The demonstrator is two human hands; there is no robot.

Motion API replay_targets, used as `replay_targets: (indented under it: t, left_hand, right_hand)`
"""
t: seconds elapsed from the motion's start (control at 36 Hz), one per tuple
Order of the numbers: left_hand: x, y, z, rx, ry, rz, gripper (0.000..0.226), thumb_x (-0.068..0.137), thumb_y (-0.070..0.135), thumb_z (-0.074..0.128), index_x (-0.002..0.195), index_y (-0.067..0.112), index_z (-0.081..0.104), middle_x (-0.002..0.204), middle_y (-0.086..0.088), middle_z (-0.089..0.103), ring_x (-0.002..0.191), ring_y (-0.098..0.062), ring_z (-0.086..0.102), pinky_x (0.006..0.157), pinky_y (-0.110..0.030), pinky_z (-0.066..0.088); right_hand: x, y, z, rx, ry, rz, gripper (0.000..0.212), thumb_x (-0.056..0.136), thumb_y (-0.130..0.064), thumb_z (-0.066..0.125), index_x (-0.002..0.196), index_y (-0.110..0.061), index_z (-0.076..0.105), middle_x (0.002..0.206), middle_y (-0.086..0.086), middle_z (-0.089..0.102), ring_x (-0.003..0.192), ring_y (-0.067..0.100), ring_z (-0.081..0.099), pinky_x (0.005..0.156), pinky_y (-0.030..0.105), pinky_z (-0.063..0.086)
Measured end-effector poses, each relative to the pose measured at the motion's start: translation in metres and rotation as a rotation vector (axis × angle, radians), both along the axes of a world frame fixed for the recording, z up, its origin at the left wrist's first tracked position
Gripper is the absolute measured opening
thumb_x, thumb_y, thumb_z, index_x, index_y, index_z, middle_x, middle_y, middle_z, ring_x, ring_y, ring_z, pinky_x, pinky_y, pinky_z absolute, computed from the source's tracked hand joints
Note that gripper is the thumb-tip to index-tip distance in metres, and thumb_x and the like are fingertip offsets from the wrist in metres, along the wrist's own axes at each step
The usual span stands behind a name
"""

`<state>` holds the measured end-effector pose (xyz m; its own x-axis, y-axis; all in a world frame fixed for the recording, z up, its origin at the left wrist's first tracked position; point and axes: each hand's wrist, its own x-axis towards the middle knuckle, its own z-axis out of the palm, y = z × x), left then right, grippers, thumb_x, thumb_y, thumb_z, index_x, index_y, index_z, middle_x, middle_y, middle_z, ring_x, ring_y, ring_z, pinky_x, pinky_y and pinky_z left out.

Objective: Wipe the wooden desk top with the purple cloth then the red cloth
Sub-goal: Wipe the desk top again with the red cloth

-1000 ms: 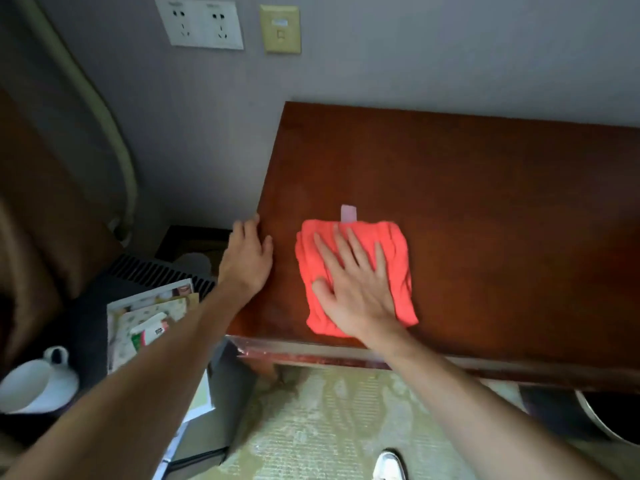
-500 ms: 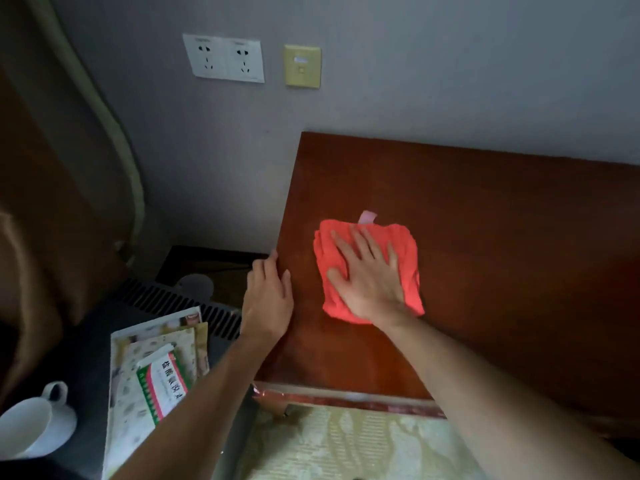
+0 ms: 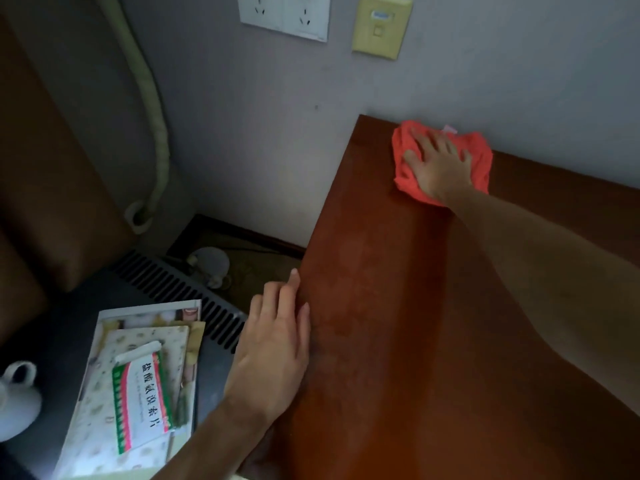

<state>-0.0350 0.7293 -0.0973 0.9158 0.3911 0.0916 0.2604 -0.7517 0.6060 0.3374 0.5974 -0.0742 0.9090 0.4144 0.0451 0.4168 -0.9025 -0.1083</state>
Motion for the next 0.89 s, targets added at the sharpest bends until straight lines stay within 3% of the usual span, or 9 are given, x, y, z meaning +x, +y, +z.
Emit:
replay_targets:
  t: [0.06, 0.19, 0.42, 0.5, 0.58, 0.67, 0.72, 0.78, 0.89]
  left_hand:
    - [0.001, -0.001, 0.0, 0.005, 0.02, -0.002, 0.053, 0.103, 0.04, 0.022, 0.151, 0.019, 0.029, 0.128, 0.003, 0.044, 0.115, -0.017, 0.045, 0.102, -0.038, 0.045]
    - [0.001, -0.001, 0.002, -0.032, 0.038, 0.0, 0.056, 0.102, 0.045, 0.016, 0.152, 0.022, 0.026, 0.13, 0.004, 0.04, 0.117, -0.016, 0.041, 0.106, -0.038, 0.04]
    - [-0.001, -0.001, 0.006, -0.14, 0.011, 0.006, 0.046, 0.105, 0.036, 0.034, 0.15, 0.024, 0.032, 0.134, 0.006, 0.04, 0.122, -0.012, 0.037, 0.107, -0.025, 0.03]
    - [-0.002, 0.005, 0.009, -0.336, 0.0, 0.034, 0.041, 0.104, 0.038, 0.037, 0.145, 0.031, 0.038, 0.133, 0.011, 0.041, 0.127, -0.006, 0.035, 0.107, -0.022, 0.026]
    - [-0.006, 0.009, 0.012, -0.557, -0.025, 0.13, 0.031, 0.105, 0.038, 0.037, 0.129, 0.032, 0.054, 0.122, 0.009, 0.051, 0.122, -0.008, 0.046, 0.102, -0.023, 0.031]
    - [-0.007, 0.014, 0.01, -0.747, -0.018, 0.225, 0.035, 0.1, 0.048, 0.037, 0.108, 0.034, 0.068, 0.113, 0.005, 0.062, 0.114, -0.015, 0.057, 0.105, -0.037, 0.04]
    - [-0.008, 0.019, 0.001, -0.932, 0.014, 0.278, 0.049, 0.091, 0.062, 0.038, 0.104, 0.031, 0.073, 0.112, 0.0, 0.071, 0.112, -0.021, 0.063, 0.105, -0.046, 0.043]
    - [-0.014, 0.022, 0.009, -1.078, 0.027, 0.32, 0.055, 0.097, 0.059, 0.034, 0.104, 0.022, 0.074, 0.105, -0.005, 0.074, 0.106, -0.023, 0.067, 0.097, -0.042, 0.048]
    - [-0.032, 0.033, 0.033, -1.126, 0.066, 0.268, 0.056, 0.106, 0.048, 0.024, 0.112, 0.008, 0.063, 0.091, -0.003, 0.066, 0.083, -0.017, 0.062, 0.068, -0.03, 0.044]
  right_hand:
    - [0.02, -0.002, -0.007, -0.092, -0.005, 0.016, 0.086, 0.077, -0.075, 0.021, 0.151, -0.034, 0.037, 0.168, -0.001, 0.021, 0.152, 0.03, 0.019, 0.114, 0.068, 0.019]
    - [0.04, 0.005, -0.014, -0.031, 0.018, -0.036, 0.065, 0.097, -0.063, 0.031, 0.155, -0.036, 0.03, 0.169, -0.004, 0.016, 0.155, 0.026, 0.014, 0.118, 0.067, 0.012]
    - [-0.042, 0.014, 0.005, 0.079, 0.054, -0.006, 0.059, 0.105, -0.047, 0.03, 0.162, -0.035, 0.014, 0.171, 0.0, 0.012, 0.157, 0.021, 0.009, 0.122, 0.06, 0.004]
    - [-0.095, 0.02, 0.004, 0.082, 0.075, -0.004, 0.059, 0.105, -0.048, 0.026, 0.161, -0.038, 0.01, 0.171, -0.001, 0.009, 0.157, 0.019, 0.004, 0.124, 0.058, 0.0]
    - [-0.167, 0.02, 0.004, 0.068, 0.078, 0.033, 0.061, 0.103, -0.05, 0.022, 0.162, -0.039, 0.008, 0.172, -0.002, 0.006, 0.158, 0.018, 0.001, 0.124, 0.054, -0.004]
    - [-0.249, 0.016, 0.006, 0.071, 0.067, 0.074, 0.071, 0.092, -0.055, 0.011, 0.161, -0.04, 0.008, 0.171, -0.002, 0.009, 0.158, 0.018, 0.001, 0.125, 0.054, -0.002]
    - [-0.303, 0.013, 0.007, 0.052, 0.068, 0.097, 0.075, 0.089, -0.055, 0.009, 0.162, -0.04, 0.007, 0.171, -0.003, 0.009, 0.158, 0.019, 0.001, 0.124, 0.055, 0.0]
    - [-0.355, 0.011, 0.007, 0.052, 0.064, 0.118, 0.073, 0.091, -0.054, 0.013, 0.162, -0.038, 0.01, 0.171, -0.002, 0.009, 0.158, 0.02, 0.003, 0.124, 0.056, 0.003]
    - [-0.429, 0.019, 0.002, 0.077, 0.031, 0.09, 0.071, 0.093, -0.052, 0.026, 0.161, -0.033, 0.022, 0.17, 0.001, 0.019, 0.157, 0.023, 0.013, 0.122, 0.059, 0.014]
